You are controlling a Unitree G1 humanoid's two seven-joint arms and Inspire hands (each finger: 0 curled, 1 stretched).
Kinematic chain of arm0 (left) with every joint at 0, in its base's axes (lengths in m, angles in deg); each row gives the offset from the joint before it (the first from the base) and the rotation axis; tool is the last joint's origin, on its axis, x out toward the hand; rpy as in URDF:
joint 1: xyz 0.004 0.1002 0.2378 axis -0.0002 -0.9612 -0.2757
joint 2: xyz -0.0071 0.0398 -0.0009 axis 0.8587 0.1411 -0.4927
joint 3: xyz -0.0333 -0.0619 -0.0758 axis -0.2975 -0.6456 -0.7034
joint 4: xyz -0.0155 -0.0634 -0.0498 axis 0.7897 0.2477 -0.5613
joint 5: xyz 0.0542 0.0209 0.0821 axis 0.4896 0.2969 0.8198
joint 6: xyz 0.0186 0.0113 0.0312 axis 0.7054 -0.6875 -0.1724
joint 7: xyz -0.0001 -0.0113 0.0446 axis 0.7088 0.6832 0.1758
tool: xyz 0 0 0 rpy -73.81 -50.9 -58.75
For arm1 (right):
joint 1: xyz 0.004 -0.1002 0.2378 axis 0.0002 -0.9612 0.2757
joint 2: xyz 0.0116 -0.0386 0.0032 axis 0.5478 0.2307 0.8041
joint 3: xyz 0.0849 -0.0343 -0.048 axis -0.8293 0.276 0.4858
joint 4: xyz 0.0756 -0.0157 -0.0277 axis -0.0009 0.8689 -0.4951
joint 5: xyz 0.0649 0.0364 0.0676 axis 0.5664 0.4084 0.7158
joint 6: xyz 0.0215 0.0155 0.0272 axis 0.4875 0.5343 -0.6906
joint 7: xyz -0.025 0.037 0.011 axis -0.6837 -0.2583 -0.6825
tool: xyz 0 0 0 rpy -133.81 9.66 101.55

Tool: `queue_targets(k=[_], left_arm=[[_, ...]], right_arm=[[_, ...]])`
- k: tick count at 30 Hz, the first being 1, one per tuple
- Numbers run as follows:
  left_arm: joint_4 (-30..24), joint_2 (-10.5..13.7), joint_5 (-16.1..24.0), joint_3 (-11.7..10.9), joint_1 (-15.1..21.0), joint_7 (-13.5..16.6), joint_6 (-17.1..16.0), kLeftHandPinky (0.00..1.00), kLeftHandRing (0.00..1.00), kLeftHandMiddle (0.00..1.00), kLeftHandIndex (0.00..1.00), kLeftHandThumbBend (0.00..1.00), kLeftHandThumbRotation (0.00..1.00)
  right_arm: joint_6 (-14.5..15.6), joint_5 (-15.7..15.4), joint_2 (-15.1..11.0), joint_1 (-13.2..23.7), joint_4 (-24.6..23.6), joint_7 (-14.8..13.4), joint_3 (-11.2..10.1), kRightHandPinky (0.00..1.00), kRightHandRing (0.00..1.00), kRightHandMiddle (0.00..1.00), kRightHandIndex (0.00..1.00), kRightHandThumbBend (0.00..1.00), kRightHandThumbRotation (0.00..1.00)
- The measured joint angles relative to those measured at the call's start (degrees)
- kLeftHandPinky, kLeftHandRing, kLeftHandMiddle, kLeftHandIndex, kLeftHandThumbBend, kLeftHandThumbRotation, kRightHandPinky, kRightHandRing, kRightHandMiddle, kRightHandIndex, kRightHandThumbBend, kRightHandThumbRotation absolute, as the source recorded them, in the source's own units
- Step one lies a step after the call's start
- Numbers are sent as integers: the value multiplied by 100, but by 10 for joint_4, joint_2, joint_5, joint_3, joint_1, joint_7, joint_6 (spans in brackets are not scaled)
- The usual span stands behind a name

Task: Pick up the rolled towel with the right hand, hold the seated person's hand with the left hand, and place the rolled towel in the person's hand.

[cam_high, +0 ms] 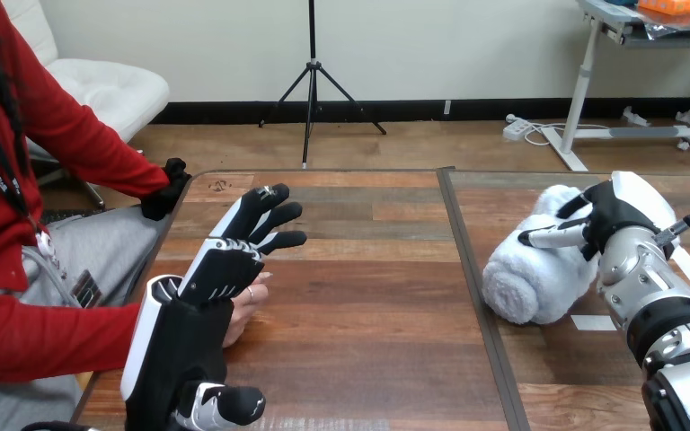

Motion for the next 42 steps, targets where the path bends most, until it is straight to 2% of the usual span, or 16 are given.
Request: queue_targets(k=[8,16,36,37,42], left_arm=[[0,0,5,-6,3,3,-7,76,87,92,91,95,80],[0,-1,16,-16,6,14,-15,76,87,92,91,96,80],[0,-1,25,-17,8,23,-15,76,86,91,90,95,79],[0,0,26,-19,8,27,-15,75,86,91,90,96,80],[0,1,25,-18,9,27,-15,77,87,91,91,96,80]], right_arm=[[-15,12,3,-4,0,1,-12,12,19,27,36,68,0],[-31,23,3,-13,0,1,-26,9,15,22,25,66,0],[-59,42,0,-28,0,3,-46,8,14,20,22,65,0],[-70,43,-2,-32,0,7,-48,8,14,20,21,65,0],[-88,48,-5,-35,0,15,-50,6,12,18,19,71,0]])
